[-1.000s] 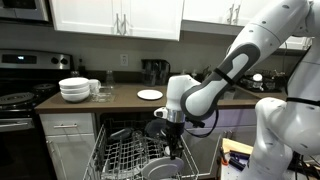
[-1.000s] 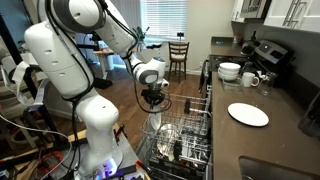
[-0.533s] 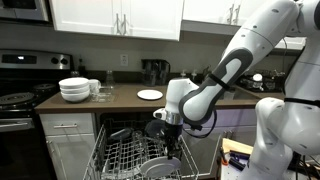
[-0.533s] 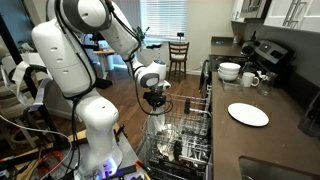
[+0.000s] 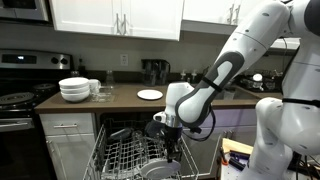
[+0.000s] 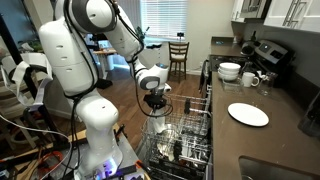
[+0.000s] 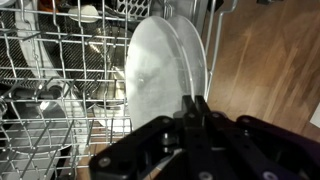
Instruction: Take the top white plate and put it in the dishwasher
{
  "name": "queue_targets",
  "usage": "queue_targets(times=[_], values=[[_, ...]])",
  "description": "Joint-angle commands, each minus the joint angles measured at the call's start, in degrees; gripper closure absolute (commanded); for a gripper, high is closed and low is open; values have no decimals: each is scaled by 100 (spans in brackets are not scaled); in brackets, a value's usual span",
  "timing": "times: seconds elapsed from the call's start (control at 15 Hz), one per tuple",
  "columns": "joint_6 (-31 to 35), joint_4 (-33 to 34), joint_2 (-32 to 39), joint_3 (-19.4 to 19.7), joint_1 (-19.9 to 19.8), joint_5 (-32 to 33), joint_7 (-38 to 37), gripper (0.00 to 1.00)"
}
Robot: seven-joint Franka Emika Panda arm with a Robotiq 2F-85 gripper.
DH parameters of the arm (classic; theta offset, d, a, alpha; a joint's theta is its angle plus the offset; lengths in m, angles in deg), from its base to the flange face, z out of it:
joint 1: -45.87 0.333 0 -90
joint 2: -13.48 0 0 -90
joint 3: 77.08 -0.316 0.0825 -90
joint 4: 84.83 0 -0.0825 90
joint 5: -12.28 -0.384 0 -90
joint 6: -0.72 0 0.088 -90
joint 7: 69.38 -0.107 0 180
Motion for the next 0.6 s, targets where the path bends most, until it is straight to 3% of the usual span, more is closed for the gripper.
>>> queue_targets(times=[0.0, 0.53], values=[[53, 115, 148, -100, -100, -487, 515, 99], [17, -51, -182, -344, -188, 125, -44, 99]])
